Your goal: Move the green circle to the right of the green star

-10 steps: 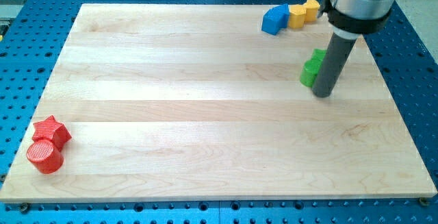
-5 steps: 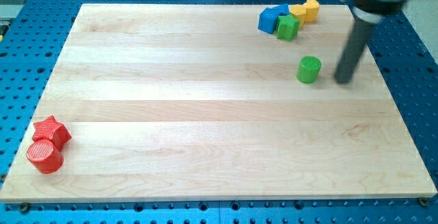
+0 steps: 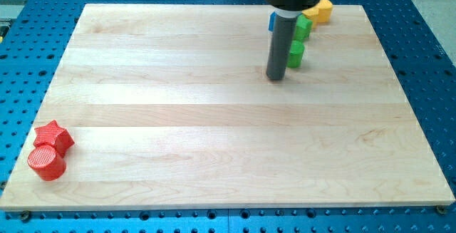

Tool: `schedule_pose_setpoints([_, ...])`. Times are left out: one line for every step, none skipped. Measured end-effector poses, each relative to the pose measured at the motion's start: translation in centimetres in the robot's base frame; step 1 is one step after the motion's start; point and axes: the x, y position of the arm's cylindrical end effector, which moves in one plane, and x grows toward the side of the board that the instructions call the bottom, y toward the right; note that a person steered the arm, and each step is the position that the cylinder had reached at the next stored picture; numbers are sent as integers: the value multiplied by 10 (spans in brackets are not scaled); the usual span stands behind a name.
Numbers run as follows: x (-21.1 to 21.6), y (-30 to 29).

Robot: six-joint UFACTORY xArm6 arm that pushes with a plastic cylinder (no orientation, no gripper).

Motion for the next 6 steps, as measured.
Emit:
schedule_pose_setpoints([-27,19])
schedule_pose_setpoints([-43,43])
schedule_pose_setpoints([-42,93])
schedule_pose_setpoints([-41,109])
schedule_pose_setpoints([-41,129])
schedule_pose_setpoints([-59,129])
